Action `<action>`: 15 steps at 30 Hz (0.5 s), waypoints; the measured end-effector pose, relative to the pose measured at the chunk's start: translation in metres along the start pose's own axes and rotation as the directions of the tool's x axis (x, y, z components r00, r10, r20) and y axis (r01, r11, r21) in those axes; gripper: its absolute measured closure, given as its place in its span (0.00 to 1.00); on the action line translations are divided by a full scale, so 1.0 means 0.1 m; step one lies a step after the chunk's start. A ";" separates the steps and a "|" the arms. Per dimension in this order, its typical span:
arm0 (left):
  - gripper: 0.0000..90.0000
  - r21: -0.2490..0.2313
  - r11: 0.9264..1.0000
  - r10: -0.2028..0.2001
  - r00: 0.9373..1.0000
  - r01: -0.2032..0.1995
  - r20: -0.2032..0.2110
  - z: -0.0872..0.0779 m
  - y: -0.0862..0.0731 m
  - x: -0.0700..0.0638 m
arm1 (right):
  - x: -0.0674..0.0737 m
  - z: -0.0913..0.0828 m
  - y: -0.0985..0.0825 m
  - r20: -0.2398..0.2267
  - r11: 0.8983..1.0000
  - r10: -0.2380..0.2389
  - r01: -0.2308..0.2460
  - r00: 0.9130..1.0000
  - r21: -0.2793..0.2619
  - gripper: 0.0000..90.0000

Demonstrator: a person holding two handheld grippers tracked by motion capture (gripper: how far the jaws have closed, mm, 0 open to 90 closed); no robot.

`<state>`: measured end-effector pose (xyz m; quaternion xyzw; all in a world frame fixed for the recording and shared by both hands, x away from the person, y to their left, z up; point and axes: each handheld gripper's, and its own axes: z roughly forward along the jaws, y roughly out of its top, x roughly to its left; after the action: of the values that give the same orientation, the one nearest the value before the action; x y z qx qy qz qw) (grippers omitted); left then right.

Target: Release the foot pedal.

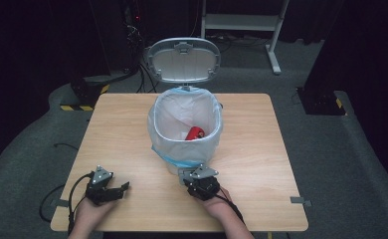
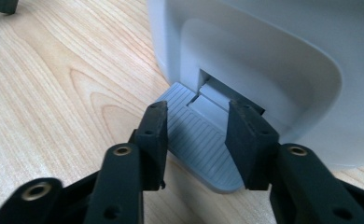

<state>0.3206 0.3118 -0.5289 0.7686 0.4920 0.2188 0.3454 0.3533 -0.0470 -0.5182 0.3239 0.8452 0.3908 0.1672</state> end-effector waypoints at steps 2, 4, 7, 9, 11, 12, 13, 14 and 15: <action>0.24 0.001 1.000 0.006 1.000 -0.006 0.002 0.00 0.00 0.00 | 0.01 -0.01 -0.01 -0.005 1.000 -0.011 0.011 1.000 -0.003 0.61; 0.25 -0.002 1.000 0.008 1.000 -0.008 0.006 -0.01 0.00 0.00 | -0.01 -0.02 -0.02 -0.026 1.000 0.001 -0.001 1.000 -0.005 0.56; 0.25 -0.002 1.000 0.009 1.000 -0.009 0.007 -0.01 0.00 0.00 | -0.06 -0.08 -0.05 -0.081 1.000 0.017 -0.018 0.997 -0.010 0.50; 0.26 -0.003 1.000 0.009 1.000 -0.009 0.008 -0.01 0.00 0.00 | -0.06 -0.13 -0.08 -0.051 1.000 -0.024 0.024 0.998 -0.012 0.49; 0.26 -0.003 1.000 0.010 1.000 -0.010 0.010 -0.01 0.00 0.00 | -0.09 -0.22 -0.12 -0.029 0.998 -0.052 0.051 0.998 -0.030 0.49; 0.26 -0.003 1.000 0.010 1.000 -0.010 0.011 -0.01 0.00 -0.01 | -0.13 -0.27 -0.14 -0.018 0.999 -0.037 0.036 0.999 -0.031 0.48; 0.26 -0.003 1.000 0.010 1.000 -0.010 0.011 -0.01 0.00 -0.01 | -0.17 -0.30 -0.15 -0.006 0.999 -0.028 0.028 1.000 -0.033 0.48; 0.26 -0.003 1.000 0.010 1.000 -0.010 0.011 -0.01 0.00 -0.01 | -0.20 -0.34 -0.17 0.010 0.999 -0.020 0.020 1.000 -0.039 0.50; 0.26 -0.003 1.000 0.010 1.000 -0.010 0.011 -0.01 -0.01 -0.01 | -0.27 -0.39 -0.21 0.044 0.999 -0.012 0.013 0.999 -0.036 0.50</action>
<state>0.3194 0.3117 -0.5287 0.7718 0.4858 0.2169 0.3483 0.3441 -0.0970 -0.5084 0.3241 0.8362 0.3978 0.1938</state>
